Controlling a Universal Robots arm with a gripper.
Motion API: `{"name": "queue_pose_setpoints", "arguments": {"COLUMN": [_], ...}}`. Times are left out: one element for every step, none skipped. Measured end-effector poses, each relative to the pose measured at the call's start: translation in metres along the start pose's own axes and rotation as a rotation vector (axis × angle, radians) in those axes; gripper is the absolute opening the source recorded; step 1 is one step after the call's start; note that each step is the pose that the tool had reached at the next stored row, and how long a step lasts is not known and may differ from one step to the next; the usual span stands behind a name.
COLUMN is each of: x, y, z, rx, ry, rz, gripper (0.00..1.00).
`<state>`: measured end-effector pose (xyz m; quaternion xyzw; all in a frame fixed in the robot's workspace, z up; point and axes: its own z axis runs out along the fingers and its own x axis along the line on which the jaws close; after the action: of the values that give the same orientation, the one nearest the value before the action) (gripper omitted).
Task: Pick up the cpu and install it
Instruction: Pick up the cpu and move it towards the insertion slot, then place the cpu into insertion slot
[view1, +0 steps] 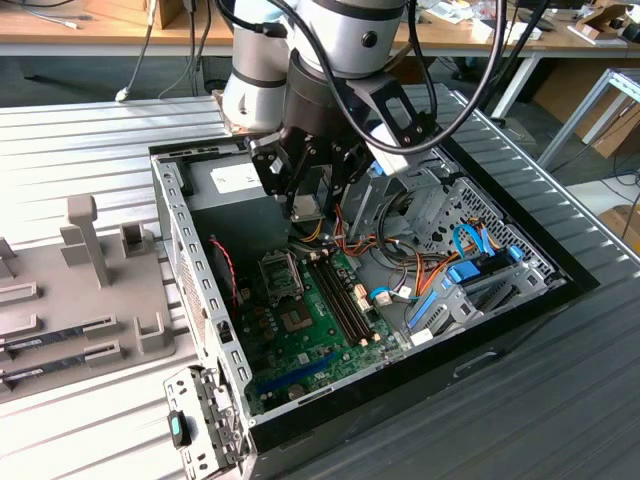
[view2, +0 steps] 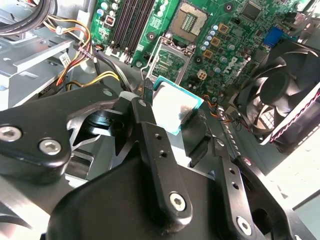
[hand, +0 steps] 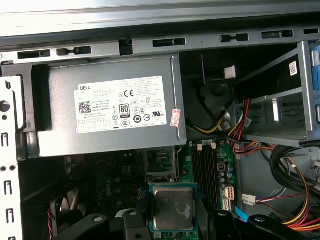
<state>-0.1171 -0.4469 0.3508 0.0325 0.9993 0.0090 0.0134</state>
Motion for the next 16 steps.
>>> {"name": "queue_pose_setpoints", "arguments": {"x": [0.0000, 0.0000, 0.0000, 0.0000, 0.0000, 0.0000, 0.0000, 0.0000, 0.0000, 0.0000, 0.0000, 0.0000, 0.0000, 0.0000, 0.0000, 0.0000], "y": [-0.0001, -0.0002, -0.0004, -0.0005, -0.0007, -0.0009, -0.0010, -0.0012, -0.0014, -0.0015, -0.0016, -0.0017, -0.0018, -0.0019, -0.0021, -0.0022], "z": [0.0002, 0.0003, 0.0006, 0.0009, 0.0012, 0.0016, 0.0018, 0.0021, 0.0024, 0.0026, 0.0027, 0.0030, 0.0031, 0.0033, 0.0035, 0.0036], "rx": [0.0000, 0.0001, 0.0001, 0.0001, 0.0001, 0.0000, 0.0001, 0.0000, 0.0000, 0.0000, 0.0001, 0.0000, 0.0000, 0.0001, 0.0001, 0.0001], "ry": [-0.0001, 0.0000, 0.0000, 0.0000, 0.0000, 0.0000, 0.0000, 0.0000, 0.0000, 0.0000, 0.0000, 0.0000, 0.0000, 0.0000, 0.0000, 0.0000], "rz": [0.000, 0.000, 0.000, 0.000, 0.000, 0.000, 0.000, 0.000, 0.000, 0.000, 0.000, 0.000, 0.000, 0.000, 0.000, 0.000], "gripper": [0.47, 0.47, 0.47, 0.47, 0.47, 0.47, 0.47, 0.47, 0.47, 0.47, 0.47, 0.47, 0.47, 0.47, 0.47, 0.47]}}
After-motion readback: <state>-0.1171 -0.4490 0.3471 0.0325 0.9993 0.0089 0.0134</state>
